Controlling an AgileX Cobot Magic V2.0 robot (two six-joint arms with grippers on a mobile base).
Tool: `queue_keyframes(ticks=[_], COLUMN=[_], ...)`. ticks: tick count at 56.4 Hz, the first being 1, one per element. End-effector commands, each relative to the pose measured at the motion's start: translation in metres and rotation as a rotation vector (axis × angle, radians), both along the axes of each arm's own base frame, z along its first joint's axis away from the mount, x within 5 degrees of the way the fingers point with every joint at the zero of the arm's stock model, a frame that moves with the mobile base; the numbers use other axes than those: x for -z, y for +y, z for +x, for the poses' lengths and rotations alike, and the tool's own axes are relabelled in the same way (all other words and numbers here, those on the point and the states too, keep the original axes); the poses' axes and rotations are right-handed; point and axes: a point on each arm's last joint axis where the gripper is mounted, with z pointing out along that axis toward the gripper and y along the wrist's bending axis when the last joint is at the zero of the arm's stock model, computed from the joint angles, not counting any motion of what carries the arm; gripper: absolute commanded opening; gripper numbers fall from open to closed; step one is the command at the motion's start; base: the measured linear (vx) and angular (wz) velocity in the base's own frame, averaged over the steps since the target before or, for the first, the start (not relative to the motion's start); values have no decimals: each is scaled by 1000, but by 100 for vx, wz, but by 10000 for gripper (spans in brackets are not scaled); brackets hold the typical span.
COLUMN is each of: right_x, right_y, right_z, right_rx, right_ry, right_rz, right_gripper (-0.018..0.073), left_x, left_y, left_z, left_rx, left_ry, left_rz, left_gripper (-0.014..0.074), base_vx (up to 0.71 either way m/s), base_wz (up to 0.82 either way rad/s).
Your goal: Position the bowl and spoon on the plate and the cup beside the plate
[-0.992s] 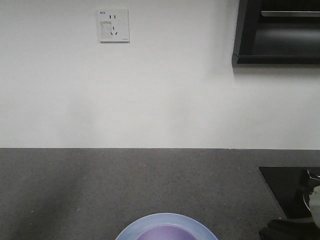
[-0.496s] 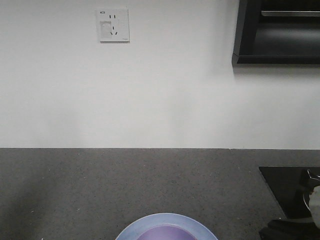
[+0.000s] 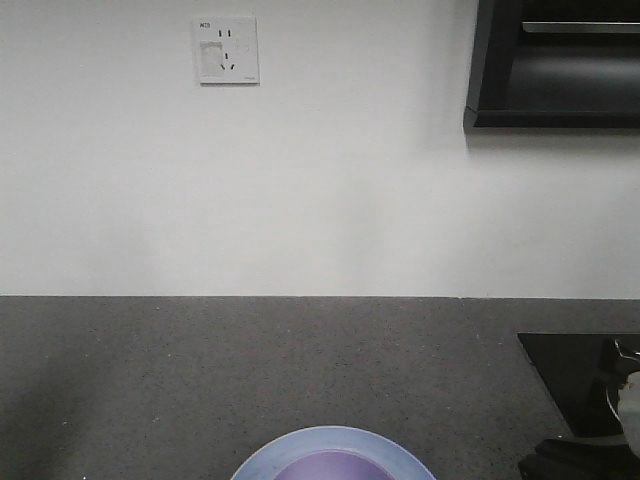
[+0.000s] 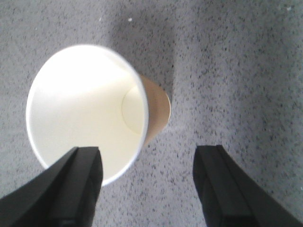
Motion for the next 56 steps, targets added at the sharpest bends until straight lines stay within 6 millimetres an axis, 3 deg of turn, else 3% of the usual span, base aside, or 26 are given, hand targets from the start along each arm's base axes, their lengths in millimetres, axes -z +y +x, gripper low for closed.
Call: queue_keyframes(ticks=[1, 22, 30, 42, 56], right_x=[-16, -16, -16, -16, -16], right_y=[-2, -1, -1, -1, -1], right_z=[2, 2, 2, 2, 2], right_rx=[21, 21, 20, 20, 20], right_ry=[-104, -105, -102, -102, -102], right_rz=[35, 37, 35, 35, 35], right_gripper=[-8, -8, -8, -8, -8], left_x=[-9, 17, 19, 18, 9], left_y=[4, 6, 7, 9, 8], left_z=[6, 27, 29, 29, 23], left_rx=[4, 15, 17, 20, 21], left_ry=[-70, 24, 28, 26, -2], left_rz=[33, 54, 59, 85, 83], left_gripper=[535, 504, 361, -10, -8], base_vx=[0, 0, 0, 0, 0], base_wz=[0, 0, 0, 0, 0])
